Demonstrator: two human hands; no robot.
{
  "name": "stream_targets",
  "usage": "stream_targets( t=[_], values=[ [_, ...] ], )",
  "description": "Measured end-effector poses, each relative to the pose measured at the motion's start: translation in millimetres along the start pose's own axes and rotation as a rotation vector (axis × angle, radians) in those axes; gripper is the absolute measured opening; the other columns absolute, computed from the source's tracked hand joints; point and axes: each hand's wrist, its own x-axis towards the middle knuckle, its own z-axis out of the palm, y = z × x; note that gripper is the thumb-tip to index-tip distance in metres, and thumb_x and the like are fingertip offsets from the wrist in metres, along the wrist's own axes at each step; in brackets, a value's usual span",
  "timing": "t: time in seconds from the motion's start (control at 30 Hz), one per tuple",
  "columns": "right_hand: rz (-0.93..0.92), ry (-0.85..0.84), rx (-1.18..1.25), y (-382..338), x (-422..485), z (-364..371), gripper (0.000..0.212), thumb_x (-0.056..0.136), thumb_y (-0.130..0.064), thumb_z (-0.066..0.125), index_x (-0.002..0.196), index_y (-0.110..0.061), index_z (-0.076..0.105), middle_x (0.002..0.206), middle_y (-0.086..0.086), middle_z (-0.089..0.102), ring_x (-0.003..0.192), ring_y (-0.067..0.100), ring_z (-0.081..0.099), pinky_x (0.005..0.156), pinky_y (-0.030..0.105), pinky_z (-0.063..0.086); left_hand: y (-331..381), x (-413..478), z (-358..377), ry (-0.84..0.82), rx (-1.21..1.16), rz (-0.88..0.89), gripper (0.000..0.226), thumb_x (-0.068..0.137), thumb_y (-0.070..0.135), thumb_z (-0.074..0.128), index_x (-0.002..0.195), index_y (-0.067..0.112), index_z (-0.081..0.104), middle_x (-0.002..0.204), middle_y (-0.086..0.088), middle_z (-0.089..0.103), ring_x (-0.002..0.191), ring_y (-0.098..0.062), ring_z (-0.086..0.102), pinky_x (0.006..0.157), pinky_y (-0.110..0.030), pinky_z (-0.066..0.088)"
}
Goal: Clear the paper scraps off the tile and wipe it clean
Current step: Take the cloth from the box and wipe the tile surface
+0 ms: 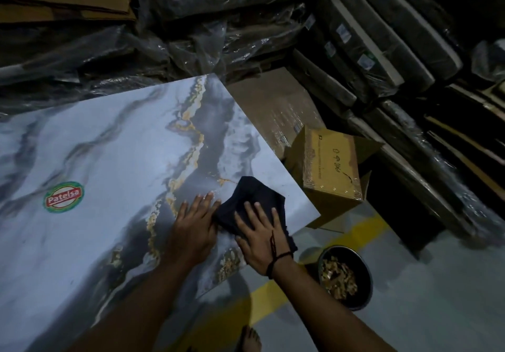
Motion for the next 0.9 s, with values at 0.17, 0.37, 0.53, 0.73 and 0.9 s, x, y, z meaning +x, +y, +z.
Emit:
stream_targets(
  t=[0.17, 0.37, 0.53, 0.73, 0.9],
  values=[
    [0.331, -0.052, 0.01, 69.4, 18.2, -17.2, 0.059, 0.097, -0.053, 0.011, 0.152, -0.035, 0.005, 0.163, 0.0, -0.004, 0.15, 0.023, -0.004, 0.116, 0.055, -0.005, 0.8, 0.2, -1.6, -0.009, -0.005, -0.023, 0.049, 0.095, 0.036, 0.03, 0.14, 0.022, 0.044, 0.148, -0.003, 0.041, 0.139, -0.022, 0.034, 0.112, -0.046, 0.026],
    [0.453, -0.056, 0.067, 70.6, 49.7, -22.0, 0.058, 0.1, -0.05, 0.015, 0.153, -0.031, 0.003, 0.163, 0.003, -0.005, 0.149, 0.026, -0.006, 0.117, 0.057, -0.001, 1.4, 0.7, -3.5, -0.014, -0.009, -0.025, 0.05, 0.095, 0.038, 0.027, 0.14, 0.022, 0.044, 0.149, -0.003, 0.04, 0.139, -0.022, 0.034, 0.112, -0.046, 0.027],
    [0.158, -0.022, 0.036, -1.5, 55.4, -24.1, 0.059, 0.1, -0.052, 0.017, 0.153, -0.032, 0.003, 0.163, 0.004, -0.005, 0.149, 0.026, -0.006, 0.117, 0.057, -0.006, 1.9, 1.8, -6.6, -0.039, 0.001, -0.015, 0.051, 0.096, 0.038, 0.025, 0.139, 0.02, 0.045, 0.147, -0.004, 0.042, 0.138, -0.023, 0.035, 0.111, -0.046, 0.028],
    [0.11, -0.031, 0.043, 5.3, 63.8, -21.0, 0.056, 0.101, -0.05, 0.021, 0.152, -0.037, 0.004, 0.163, -0.002, -0.006, 0.149, 0.022, -0.008, 0.117, 0.054, -0.009, -5.6, 4.2, -14.4, -0.015, -0.045, 0.055, 0.049, 0.093, 0.034, 0.031, 0.131, 0.014, 0.055, 0.139, -0.007, 0.053, 0.13, -0.025, 0.047, 0.104, -0.047, 0.037],
    [0.412, -0.059, 0.061, 66.5, 79.6, -28.3, 0.056, 0.1, -0.05, 0.013, 0.152, -0.036, 0.0, 0.163, -0.001, -0.008, 0.149, 0.022, -0.007, 0.117, 0.057, -0.003, -19.9, 12.5, -22.7, 0.034, -0.091, 0.133, 0.043, 0.088, 0.036, 0.044, 0.123, 0.019, 0.062, 0.131, -0.003, 0.059, 0.123, -0.023, 0.053, 0.102, -0.041, 0.039]
  ],
)
